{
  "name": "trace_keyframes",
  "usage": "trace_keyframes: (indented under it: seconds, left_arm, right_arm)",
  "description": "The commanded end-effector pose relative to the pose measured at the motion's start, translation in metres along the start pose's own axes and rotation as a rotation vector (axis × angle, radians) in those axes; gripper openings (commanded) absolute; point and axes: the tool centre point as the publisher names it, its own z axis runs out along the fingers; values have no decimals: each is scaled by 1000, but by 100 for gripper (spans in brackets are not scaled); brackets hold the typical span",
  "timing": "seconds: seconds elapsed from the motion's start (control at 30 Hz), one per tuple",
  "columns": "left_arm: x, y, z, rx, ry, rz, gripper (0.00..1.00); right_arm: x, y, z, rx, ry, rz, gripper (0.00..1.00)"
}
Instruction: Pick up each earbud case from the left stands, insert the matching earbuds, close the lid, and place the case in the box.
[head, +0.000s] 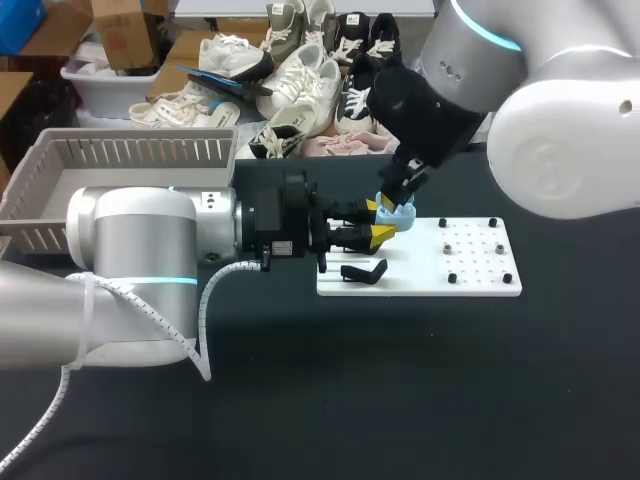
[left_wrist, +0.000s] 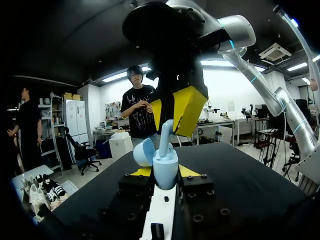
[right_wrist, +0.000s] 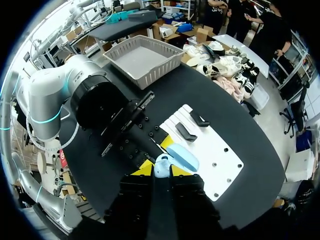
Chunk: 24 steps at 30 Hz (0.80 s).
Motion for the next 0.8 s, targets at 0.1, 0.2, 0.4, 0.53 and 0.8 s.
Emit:
trace_keyframes:
  seconds: [0.1,0.2,0.4,0.53,0.8]
  left_arm:
    - [1,-1,0,-7,-2,2,0]
    - [1,-1,0,-7,-2,2,0]
    - [1,-1,0,-7,-2,2,0]
    - [1,-1,0,-7,-2,2,0]
    - [1,-1,0,-7,-2,2,0]
  right_arm:
    - [-1,0,1,0,8,3,0]
    - [-1,-1,1,0,8,3,0]
    - [-1,-1,3,-2,10,4,0]
    - [-1,-1,4,-4,12,4,0]
    - [-2,-1,6,-5,15,3,0]
